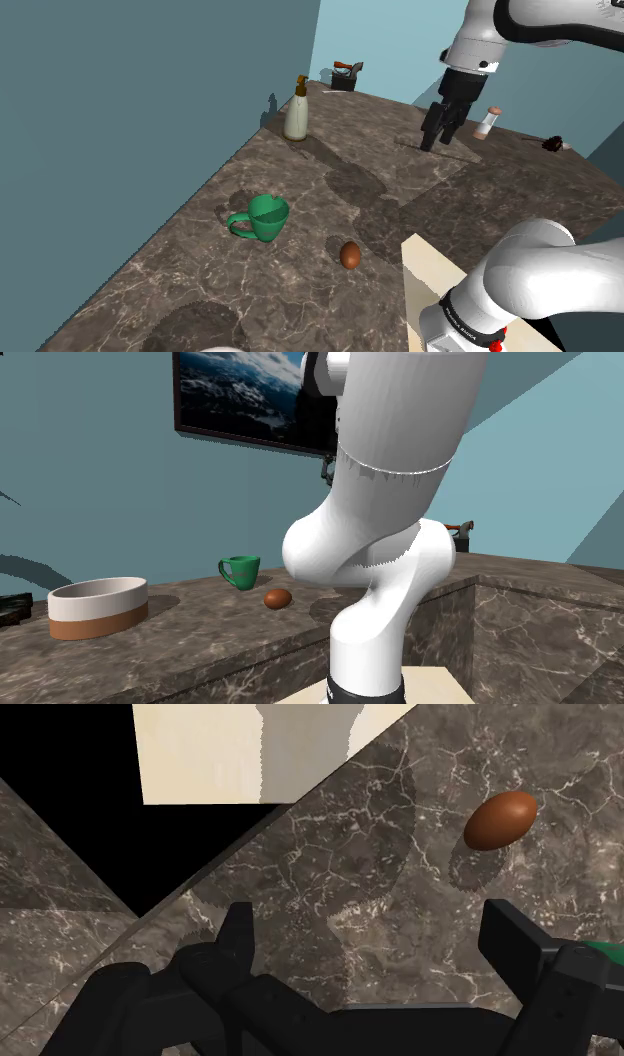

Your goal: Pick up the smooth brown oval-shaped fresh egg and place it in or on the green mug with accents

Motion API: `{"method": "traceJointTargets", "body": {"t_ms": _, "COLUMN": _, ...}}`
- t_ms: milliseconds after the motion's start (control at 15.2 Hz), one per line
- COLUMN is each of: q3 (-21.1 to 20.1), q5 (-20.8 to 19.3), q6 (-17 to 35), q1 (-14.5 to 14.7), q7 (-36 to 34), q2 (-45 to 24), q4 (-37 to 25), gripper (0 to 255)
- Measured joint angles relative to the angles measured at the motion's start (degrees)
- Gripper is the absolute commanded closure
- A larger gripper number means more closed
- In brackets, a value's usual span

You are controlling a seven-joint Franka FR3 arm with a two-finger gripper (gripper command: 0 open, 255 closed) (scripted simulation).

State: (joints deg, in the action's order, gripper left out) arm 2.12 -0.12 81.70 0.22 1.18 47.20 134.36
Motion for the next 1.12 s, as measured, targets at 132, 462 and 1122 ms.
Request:
{"method": "traceJointTargets", "body": {"t_ms": 132, "q3": -0.33, "q5": 0.28, "q6": 0.72, "q1": 0.03, "q7": -0.49, "q2": 0.14, "q4": 0.93, "gripper": 0}}
{"method": "traceJointTargets", "body": {"t_ms": 462, "q3": -4.49, "q5": 3.85, "q6": 6.17, "q1": 0.83, "q7": -5.93, "q2": 1.72, "q4": 8.42, "gripper": 0}}
{"method": "traceJointTargets", "body": {"t_ms": 1122, "q3": -15.22, "q5": 13.50, "q6": 21.01, "q1": 4.42, "q7": -17.85, "q2": -1.42, "q4": 20.63, "gripper": 0}}
